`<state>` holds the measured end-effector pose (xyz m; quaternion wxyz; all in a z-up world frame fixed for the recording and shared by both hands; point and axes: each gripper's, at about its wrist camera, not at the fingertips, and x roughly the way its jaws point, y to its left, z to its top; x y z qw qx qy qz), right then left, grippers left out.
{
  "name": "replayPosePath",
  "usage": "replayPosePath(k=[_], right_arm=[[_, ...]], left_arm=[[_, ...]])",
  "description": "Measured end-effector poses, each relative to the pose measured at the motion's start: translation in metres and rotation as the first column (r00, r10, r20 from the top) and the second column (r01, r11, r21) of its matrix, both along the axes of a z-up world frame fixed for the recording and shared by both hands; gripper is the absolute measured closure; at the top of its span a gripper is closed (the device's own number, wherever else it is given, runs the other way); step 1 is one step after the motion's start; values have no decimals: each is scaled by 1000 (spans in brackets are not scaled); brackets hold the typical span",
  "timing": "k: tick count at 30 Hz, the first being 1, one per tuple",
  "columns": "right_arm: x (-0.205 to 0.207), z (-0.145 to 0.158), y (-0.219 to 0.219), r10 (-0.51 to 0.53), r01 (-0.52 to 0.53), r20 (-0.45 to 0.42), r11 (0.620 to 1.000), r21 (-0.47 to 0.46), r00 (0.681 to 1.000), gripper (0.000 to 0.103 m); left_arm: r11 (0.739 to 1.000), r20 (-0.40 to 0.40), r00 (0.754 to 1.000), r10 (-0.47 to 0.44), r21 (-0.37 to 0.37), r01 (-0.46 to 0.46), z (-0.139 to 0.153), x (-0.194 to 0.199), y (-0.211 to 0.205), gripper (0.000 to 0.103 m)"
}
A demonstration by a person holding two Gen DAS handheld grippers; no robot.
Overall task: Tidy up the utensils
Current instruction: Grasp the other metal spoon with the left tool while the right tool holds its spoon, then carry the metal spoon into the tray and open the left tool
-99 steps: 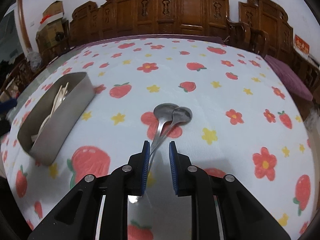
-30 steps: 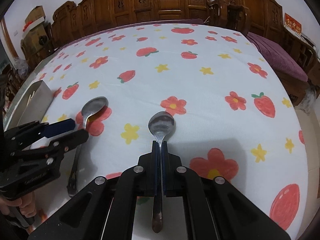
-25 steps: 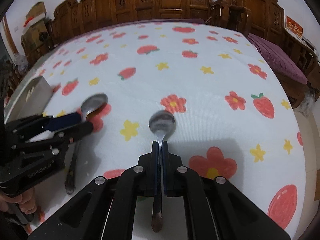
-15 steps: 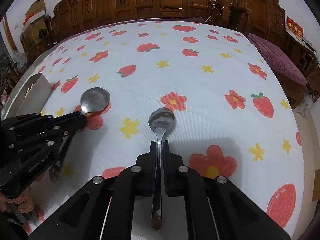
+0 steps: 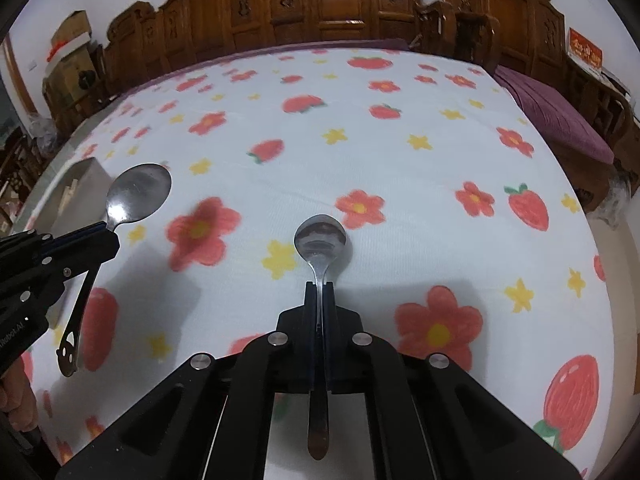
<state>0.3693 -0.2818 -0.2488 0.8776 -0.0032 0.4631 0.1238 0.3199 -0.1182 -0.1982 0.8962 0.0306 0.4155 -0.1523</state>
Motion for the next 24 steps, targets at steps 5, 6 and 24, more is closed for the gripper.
replayPosePath(k=[5,6,24], right_arm=[[-14,19,21,36,-37,54,999,9,998,99],[-17,22,25,44,-44,64,999,9,997,99],[-50,66,100,184,-191,186,981,19,965,99]], left_arm=[[1000,26,1000,12,3,-12,17,-11,18,99],[1000,31,999,15,5,-15,20,-13,21,99],[995,90,992,93,11,-95,52,-31,115,99]])
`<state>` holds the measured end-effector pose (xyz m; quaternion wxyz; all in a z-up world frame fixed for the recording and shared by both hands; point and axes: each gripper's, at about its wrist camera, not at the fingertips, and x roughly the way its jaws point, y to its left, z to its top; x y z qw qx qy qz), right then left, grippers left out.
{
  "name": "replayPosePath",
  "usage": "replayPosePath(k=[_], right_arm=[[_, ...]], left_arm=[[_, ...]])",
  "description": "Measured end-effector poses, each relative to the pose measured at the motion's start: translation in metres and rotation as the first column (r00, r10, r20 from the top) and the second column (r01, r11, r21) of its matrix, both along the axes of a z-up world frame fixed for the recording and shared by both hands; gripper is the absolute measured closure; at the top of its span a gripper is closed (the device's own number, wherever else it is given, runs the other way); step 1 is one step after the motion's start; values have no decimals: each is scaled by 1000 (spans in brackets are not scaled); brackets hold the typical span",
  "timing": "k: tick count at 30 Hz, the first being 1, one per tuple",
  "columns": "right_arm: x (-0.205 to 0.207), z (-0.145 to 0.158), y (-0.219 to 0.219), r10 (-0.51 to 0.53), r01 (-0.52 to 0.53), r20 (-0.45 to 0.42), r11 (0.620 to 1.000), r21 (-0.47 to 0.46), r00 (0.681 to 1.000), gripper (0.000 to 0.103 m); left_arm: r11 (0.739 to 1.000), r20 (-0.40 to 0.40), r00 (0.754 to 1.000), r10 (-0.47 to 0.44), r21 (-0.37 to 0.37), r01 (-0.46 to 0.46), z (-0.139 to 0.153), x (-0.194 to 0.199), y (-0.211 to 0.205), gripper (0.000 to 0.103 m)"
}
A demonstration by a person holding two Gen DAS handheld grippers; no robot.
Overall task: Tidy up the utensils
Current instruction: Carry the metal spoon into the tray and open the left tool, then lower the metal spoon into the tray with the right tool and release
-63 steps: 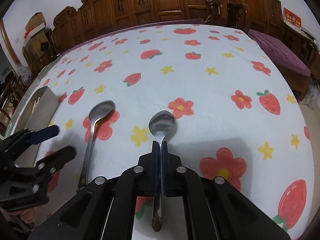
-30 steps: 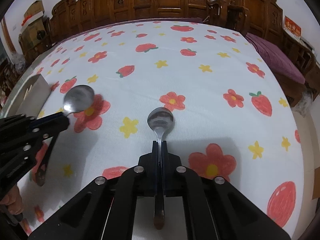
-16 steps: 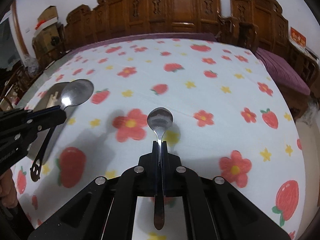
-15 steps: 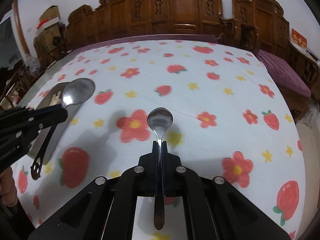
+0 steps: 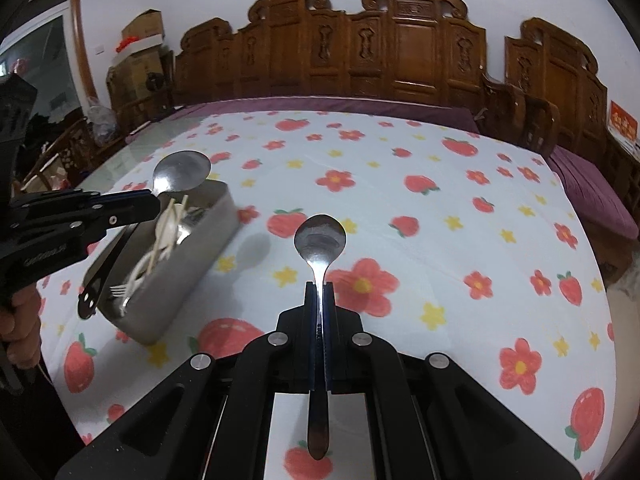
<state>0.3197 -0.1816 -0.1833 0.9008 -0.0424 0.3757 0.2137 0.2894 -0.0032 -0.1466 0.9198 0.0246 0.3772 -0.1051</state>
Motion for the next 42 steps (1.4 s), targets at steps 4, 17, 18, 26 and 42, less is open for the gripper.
replayPosePath(k=[4,17,18,26,42], right_arm=[[-4,2,10,21,-21,8,1000,-1,1000,99],[-6,-5,32,58,-58,1,998,-25,998,99],[-6,-6,33,61,-61,-1,998,-27,998,99],[-8,-7,42,78,-78,-1,997,-28,997,99],[-18,1,54,101,-101,17,995,-14,995,99]], left_arm=[[1000,-7,1000,23,0,-23,-6,0,24,99],[992,-54,992,118,-28,-119,-40,15,83,99],[992,-61,991,121,-28,-123,-44,16,85,99],[992,-85,989,123,-15,-125,-57,21,85,98],[988,-41,988,152,-8,-152,-42,1,93,52]])
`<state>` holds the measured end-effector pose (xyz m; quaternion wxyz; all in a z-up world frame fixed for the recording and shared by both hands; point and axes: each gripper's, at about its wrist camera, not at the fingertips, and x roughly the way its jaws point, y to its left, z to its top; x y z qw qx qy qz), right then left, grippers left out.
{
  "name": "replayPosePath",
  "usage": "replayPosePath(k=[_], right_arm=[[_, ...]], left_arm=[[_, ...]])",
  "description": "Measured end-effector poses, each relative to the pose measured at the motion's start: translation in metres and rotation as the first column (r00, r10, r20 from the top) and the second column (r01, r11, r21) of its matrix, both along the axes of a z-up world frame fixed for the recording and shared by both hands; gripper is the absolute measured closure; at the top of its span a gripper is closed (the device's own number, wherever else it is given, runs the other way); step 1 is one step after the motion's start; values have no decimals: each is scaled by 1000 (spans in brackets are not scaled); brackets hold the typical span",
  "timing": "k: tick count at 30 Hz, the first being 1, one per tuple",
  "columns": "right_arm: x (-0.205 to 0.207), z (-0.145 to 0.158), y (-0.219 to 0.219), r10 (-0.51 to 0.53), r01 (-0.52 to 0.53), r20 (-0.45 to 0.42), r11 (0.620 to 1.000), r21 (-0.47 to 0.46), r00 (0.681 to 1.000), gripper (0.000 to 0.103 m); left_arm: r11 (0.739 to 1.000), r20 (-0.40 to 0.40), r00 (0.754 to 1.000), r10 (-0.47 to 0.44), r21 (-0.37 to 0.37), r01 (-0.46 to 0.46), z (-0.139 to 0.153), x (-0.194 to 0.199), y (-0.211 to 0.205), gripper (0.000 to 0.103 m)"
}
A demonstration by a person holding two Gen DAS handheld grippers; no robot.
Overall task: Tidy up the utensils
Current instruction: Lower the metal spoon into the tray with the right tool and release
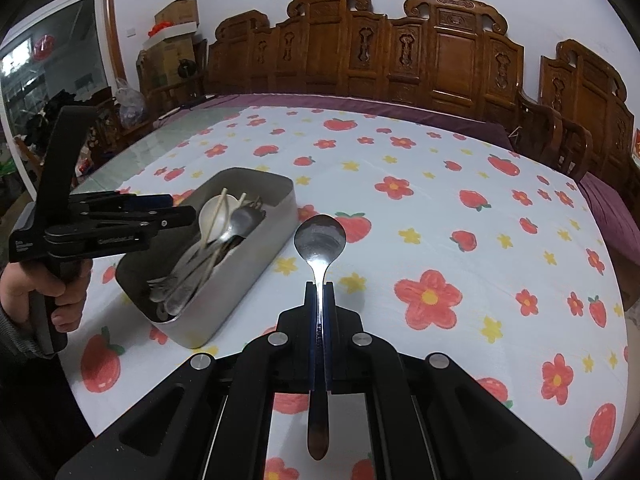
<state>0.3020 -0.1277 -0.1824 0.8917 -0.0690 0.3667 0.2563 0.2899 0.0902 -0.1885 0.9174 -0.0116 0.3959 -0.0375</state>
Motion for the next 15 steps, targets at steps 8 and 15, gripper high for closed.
replayPosePath(k=[8,15], right_arm=[[-8,11,18,16,-16,14,999,29,1000,99],[-7,19,53,54,-54,18,998,25,998,99]], left_arm=[[998,56,998,39,51,-42,18,-21,11,25],[997,62,995,72,19,-73,22,-26,29,11]])
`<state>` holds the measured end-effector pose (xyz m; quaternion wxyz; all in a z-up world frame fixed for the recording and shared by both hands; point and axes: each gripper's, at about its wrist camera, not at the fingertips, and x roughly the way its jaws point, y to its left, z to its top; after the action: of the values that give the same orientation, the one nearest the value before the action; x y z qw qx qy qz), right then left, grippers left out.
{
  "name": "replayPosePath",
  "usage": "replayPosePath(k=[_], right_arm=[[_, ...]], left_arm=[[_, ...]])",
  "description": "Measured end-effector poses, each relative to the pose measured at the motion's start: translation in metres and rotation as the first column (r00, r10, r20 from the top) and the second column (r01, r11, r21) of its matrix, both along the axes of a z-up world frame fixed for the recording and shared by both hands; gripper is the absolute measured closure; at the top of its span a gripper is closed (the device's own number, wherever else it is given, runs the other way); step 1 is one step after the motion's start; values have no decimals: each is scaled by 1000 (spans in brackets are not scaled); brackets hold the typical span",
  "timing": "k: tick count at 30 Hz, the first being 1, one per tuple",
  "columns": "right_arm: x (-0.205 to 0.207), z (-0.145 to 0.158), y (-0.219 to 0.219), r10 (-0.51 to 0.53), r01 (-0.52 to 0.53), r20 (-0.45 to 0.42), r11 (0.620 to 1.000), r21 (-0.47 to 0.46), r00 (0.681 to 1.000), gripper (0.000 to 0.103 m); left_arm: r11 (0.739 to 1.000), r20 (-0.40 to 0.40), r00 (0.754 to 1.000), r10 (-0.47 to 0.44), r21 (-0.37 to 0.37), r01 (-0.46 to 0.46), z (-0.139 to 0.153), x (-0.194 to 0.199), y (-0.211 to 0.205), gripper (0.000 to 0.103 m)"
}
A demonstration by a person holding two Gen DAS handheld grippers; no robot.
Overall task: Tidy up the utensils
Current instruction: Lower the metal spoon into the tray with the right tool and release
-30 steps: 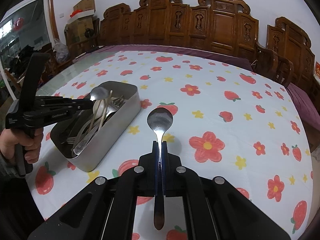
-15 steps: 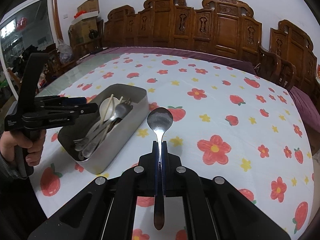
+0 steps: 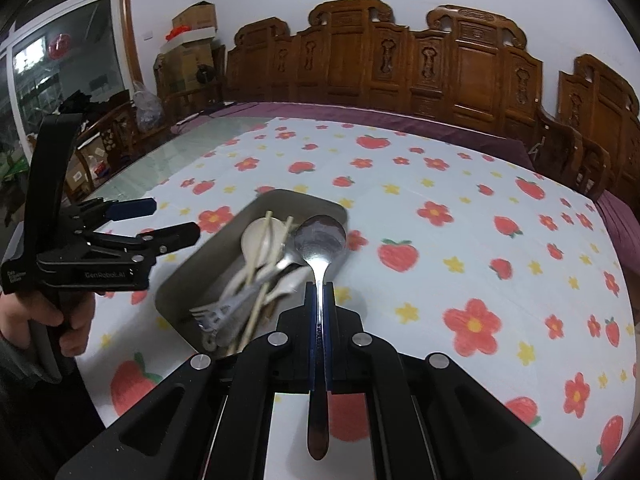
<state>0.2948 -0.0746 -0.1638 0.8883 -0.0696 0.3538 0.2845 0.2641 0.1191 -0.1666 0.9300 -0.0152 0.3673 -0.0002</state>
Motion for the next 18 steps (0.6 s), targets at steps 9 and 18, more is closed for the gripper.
replayPosePath(k=[9,18], right_arm=[[17,1,40,11,-8,-51,998,56,999,99],[38,-11,80,21,-17,-75,999,48,997,99]], left_arm=[[1000,21,1000,17,-2,-17,6,-1,19,11],[999,22,999,35,-18,-35,10,-1,37,11]])
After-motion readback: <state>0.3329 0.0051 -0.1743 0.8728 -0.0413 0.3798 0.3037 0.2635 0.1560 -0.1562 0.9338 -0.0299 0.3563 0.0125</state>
